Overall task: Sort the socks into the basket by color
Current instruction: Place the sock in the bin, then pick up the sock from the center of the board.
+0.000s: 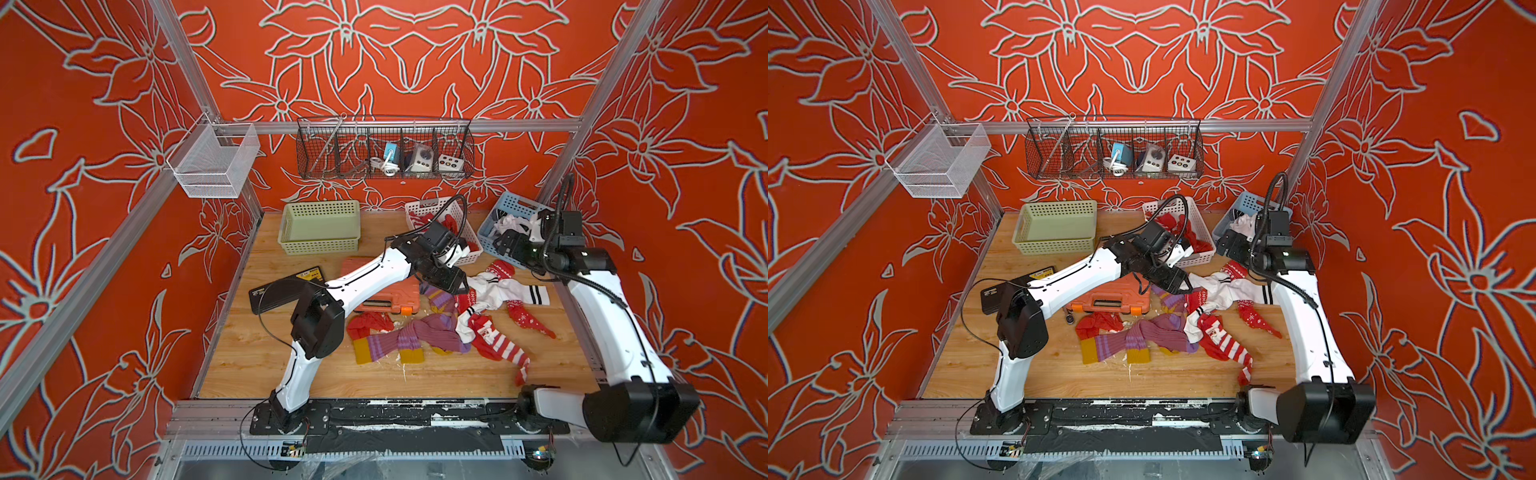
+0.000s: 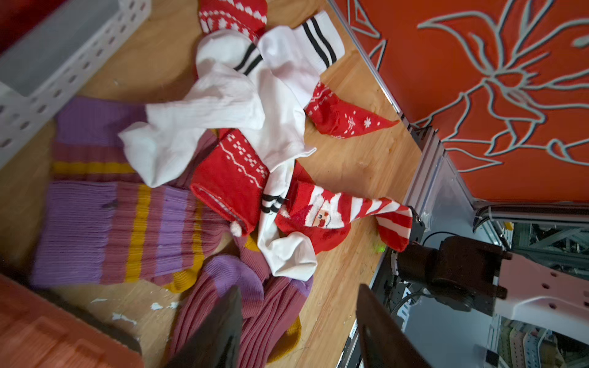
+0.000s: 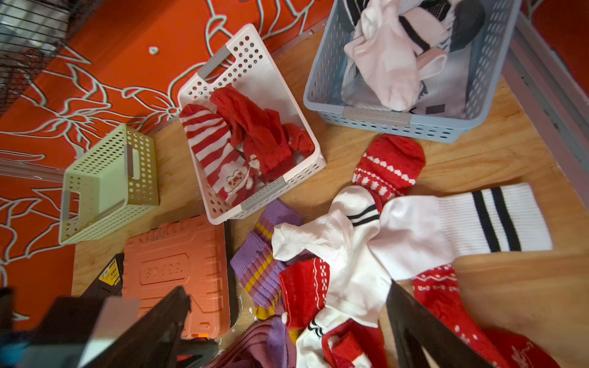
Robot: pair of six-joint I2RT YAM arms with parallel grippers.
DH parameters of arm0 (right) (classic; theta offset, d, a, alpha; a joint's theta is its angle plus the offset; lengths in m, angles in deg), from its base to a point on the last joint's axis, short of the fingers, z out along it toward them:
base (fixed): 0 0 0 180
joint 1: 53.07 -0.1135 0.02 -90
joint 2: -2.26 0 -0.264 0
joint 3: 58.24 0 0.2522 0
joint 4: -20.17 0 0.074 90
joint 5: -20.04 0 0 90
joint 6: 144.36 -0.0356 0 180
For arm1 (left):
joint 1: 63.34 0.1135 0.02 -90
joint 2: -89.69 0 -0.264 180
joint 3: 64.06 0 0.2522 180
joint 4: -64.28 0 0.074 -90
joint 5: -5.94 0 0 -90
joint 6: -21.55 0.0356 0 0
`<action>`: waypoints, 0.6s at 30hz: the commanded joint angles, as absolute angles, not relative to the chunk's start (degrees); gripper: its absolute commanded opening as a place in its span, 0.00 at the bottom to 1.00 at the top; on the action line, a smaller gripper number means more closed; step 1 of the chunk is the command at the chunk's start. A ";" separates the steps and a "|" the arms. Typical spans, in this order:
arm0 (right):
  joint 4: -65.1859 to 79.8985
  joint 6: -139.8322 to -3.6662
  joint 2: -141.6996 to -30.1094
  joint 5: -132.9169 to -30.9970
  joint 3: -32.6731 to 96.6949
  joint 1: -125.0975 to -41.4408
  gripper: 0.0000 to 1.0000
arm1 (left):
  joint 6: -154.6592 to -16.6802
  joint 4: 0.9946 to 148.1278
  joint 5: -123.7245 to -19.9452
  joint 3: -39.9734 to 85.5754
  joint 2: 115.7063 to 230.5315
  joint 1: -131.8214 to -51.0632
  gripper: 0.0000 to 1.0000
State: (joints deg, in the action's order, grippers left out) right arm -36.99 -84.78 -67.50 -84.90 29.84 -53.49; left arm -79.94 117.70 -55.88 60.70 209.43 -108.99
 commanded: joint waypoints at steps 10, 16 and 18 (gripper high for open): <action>-40.75 -86.86 -59.47 -85.51 26.54 -54.74 0.98 | -76.54 116.67 -58.80 66.45 219.76 -113.07 0.55; -40.52 -86.62 -60.20 -86.47 27.31 -56.29 0.98 | -76.58 112.23 -60.84 66.88 223.15 -113.59 0.55; -40.49 -86.37 -60.33 -86.48 27.44 -56.80 0.98 | -76.40 111.88 -61.77 68.07 224.64 -113.87 0.55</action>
